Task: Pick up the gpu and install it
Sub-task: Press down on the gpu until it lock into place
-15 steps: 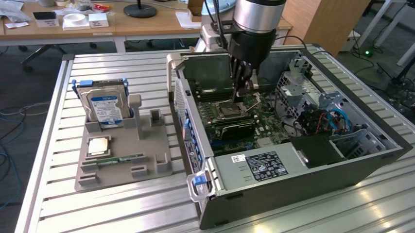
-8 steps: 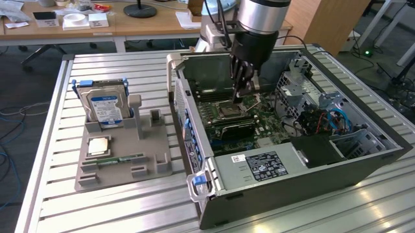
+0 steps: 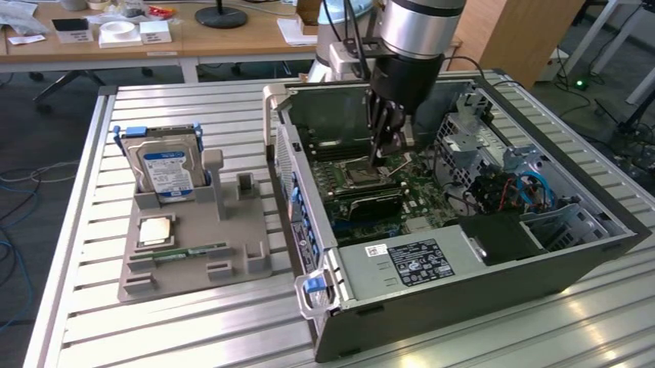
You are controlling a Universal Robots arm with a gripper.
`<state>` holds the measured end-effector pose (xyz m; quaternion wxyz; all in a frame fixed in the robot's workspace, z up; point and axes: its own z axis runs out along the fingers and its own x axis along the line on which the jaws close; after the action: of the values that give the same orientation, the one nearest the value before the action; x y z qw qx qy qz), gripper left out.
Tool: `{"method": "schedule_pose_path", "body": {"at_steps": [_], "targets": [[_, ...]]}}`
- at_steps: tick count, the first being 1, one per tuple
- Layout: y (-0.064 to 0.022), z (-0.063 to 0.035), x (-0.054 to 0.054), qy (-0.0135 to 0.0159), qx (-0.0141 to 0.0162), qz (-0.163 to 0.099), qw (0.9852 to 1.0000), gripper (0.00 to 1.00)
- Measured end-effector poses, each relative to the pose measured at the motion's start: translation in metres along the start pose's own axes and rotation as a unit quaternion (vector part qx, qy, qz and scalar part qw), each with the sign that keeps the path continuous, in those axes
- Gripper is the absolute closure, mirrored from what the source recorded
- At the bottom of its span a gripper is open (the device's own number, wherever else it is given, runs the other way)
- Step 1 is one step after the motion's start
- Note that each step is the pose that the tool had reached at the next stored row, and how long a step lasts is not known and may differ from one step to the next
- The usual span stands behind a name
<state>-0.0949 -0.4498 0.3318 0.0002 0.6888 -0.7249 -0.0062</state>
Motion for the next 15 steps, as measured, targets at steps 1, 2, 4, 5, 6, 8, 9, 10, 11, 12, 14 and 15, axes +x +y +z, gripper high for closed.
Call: {"method": "schedule_pose_path", "body": {"at_steps": [1, 2, 4, 5, 6, 8, 9, 10, 11, 12, 14, 15], "targets": [[-0.0001, 0.0006, 0.0012, 0.0000, 0.0001, 0.000, 1.0000, 0.89], [-0.0001, 0.0017, 0.0015, -0.0002, 0.0000, 0.000, 1.0000, 0.89], [0.0000, 0.0044, 0.0017, 0.0000, 0.0001, 0.000, 1.0000, 0.89], [-0.0001, 0.0056, 0.0017, -0.0001, 0.0002, 0.000, 1.0000, 0.89], [-0.0002, 0.0062, 0.0017, 0.0000, 0.0003, 0.000, 1.0000, 0.89], [-0.0001, 0.0062, 0.0017, 0.0001, 0.0002, 0.000, 1.0000, 0.89], [-0.0001, 0.0062, 0.0017, 0.0001, 0.0002, 0.000, 1.0000, 0.89], [-0.0002, 0.0063, 0.0017, 0.0000, 0.0002, 0.000, 1.0000, 0.89], [-0.0002, 0.0063, 0.0017, 0.0000, 0.0003, 0.000, 1.0000, 0.89], [-0.0002, 0.0063, 0.0017, 0.0000, 0.0003, 0.000, 1.0000, 0.89], [0.0000, 0.0064, 0.0017, 0.0000, 0.0003, 0.000, 1.0000, 0.89], [0.0007, 0.0066, 0.0018, -0.0002, 0.0004, 0.000, 1.0000, 0.89]]}}
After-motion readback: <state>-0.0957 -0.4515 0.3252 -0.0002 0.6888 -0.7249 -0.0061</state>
